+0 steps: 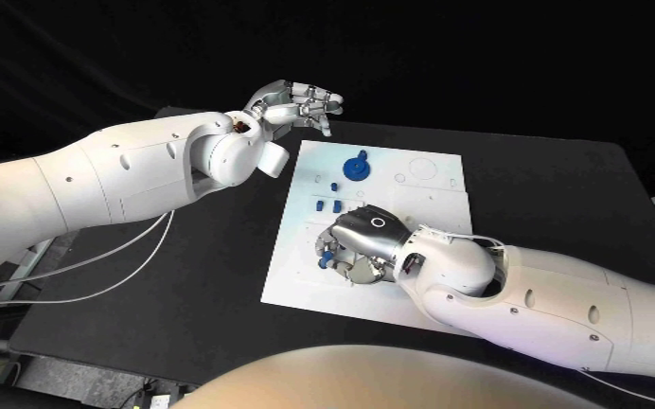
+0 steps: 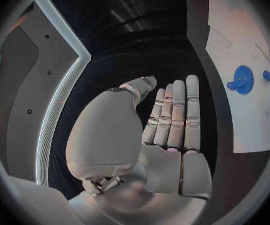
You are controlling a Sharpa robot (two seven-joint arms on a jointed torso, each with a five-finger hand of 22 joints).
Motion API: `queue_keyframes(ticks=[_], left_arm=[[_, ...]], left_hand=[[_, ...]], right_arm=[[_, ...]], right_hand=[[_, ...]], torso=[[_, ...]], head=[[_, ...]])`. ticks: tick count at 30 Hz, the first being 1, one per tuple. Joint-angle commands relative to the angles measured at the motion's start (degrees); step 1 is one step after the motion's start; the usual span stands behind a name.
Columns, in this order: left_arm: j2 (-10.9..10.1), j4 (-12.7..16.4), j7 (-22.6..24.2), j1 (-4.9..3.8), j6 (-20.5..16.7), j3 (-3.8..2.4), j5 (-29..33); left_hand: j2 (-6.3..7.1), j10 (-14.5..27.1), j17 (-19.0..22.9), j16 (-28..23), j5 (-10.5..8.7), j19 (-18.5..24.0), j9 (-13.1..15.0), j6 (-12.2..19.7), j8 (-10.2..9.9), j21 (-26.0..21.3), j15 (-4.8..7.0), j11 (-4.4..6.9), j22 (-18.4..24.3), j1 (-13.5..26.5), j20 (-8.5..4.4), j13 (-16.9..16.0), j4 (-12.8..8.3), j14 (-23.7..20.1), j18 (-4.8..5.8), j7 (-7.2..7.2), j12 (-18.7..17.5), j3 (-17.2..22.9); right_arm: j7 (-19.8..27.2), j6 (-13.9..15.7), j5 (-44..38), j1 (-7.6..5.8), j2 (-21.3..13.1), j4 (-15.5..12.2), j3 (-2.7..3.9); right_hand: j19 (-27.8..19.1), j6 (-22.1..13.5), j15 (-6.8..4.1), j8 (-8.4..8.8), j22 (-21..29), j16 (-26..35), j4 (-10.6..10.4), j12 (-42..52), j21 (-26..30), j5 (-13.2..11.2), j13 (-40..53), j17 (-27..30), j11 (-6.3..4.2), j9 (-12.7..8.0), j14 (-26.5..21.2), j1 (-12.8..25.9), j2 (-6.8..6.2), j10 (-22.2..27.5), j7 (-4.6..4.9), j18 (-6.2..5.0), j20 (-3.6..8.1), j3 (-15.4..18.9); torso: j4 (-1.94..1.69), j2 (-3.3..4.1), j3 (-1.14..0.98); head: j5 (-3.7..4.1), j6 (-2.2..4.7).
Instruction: Assemble the parts on the task board
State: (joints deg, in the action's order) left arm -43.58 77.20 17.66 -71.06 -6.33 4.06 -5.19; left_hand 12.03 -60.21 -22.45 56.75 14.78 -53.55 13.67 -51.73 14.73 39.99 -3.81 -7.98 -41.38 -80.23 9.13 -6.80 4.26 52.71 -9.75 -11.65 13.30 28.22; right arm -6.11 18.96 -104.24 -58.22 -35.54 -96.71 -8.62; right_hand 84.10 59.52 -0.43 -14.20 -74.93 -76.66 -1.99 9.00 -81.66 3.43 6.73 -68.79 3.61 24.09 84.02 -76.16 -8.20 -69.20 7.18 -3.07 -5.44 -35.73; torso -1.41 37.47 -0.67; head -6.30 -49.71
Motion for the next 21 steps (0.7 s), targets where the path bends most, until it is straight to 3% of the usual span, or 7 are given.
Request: queue_keyframes(ticks=[1,7,14,18,21], left_arm=[[0.07,0.11,0.18,-0.03,0.87,-0.04,0.4],[0.01,0.1,0.05,-0.03,0.95,-0.03,0.4],[-0.09,0.12,-0.1,-0.03,1.06,-0.02,0.4],[-0.15,0.12,-0.18,-0.03,1.02,-0.02,0.41],[-0.22,0.12,-0.31,-0.03,1.07,-0.01,0.41]], left_hand=[[-0.52,0.36,0.05,-0.2,-0.08,-0.27,-0.08,0.34,0.27,-0.19,-0.31,-0.11,0.05,-0.11,0.03,0.07,0.27,-0.08,-0.7,-0.15,-0.11,-0.17],[-0.52,0.36,0.05,-0.2,-0.08,-0.27,-0.08,0.34,0.27,-0.19,-0.31,-0.11,0.05,-0.11,0.03,0.07,0.27,-0.08,-0.7,-0.15,-0.11,-0.17],[-0.55,0.37,0.05,-0.21,-0.08,-0.28,-0.08,0.35,0.29,-0.23,-0.31,-0.11,0.07,-0.09,0.04,0.08,0.31,-0.09,-0.71,-0.15,-0.1,-0.19],[-0.56,0.39,0.05,-0.22,-0.08,-0.28,-0.09,0.37,0.3,-0.26,-0.32,-0.12,0.09,-0.06,0.05,0.08,0.35,-0.09,-0.7,-0.15,-0.09,-0.21],[-0.54,0.46,0.05,-0.24,-0.08,-0.28,-0.1,0.43,0.28,-0.29,-0.33,-0.13,0.11,-0.03,0.06,0.09,0.37,-0.12,-0.7,-0.16,-0.11,-0.23]], right_arm=[[-0.99,-1.44,-2.47,0.1,0.44,0.02,-0.19],[-1.09,-0.13,-2.68,0.1,0.56,0.0,-0.29],[-1.42,1.93,-2.78,0.1,0.29,0.0,-0.33],[-1.47,4.03,-2.81,0.11,-0.05,-0.1,-0.33],[-1.01,6.81,-2.71,0.13,-0.61,-0.55,-0.33]], right_hand=[[1.1,-0.33,-0.27,-0.91,-9.5,0.04,0.15,-0.53,0.48,0.01,-0.09,0.22,0.22,2.78,1.93,0.89,-0.31,0.11,0.2,0.8,0.23,0.15],[0.8,-3.46,0.37,1.02,-9.27,0.07,-0.59,-1.73,1.0,1.54,-0.1,0.48,0.97,2.17,1.82,3.03,-2.27,1.6,1.14,0.69,-0.23,0.76],[0.42,-5.66,0.76,2.47,-8.91,0.27,-0.62,-2.63,1.72,1.72,-0.08,0.98,1.47,1.69,1.64,3.45,-3.2,2.99,1.46,0.52,-0.66,0.77],[-0.77,-9.33,1.05,4.51,-7.66,1.43,-0.6,-3.18,3.93,1.8,-0.25,2.8,1.75,1.03,1.05,3.79,-4.25,5.47,1.64,-0.02,-0.93,1.09],[-3.11,-11.74,1.46,5.6,-5.1,4.05,-0.61,-3.63,8.32,1.63,-0.6,6.49,2.28,0.81,-0.16,3.95,-5.0,9.05,0.75,-1.02,-1.27,2.19]], torso=[[0.0,0.01,-0.01],[0.0,0.0,0.01],[0.03,0.01,-0.04],[0.05,0.01,-0.05],[0.02,0.01,-0.1]], head=[[0.01,0.02],[0.09,0.03],[0.18,0.13],[0.28,0.19],[0.38,0.22]])
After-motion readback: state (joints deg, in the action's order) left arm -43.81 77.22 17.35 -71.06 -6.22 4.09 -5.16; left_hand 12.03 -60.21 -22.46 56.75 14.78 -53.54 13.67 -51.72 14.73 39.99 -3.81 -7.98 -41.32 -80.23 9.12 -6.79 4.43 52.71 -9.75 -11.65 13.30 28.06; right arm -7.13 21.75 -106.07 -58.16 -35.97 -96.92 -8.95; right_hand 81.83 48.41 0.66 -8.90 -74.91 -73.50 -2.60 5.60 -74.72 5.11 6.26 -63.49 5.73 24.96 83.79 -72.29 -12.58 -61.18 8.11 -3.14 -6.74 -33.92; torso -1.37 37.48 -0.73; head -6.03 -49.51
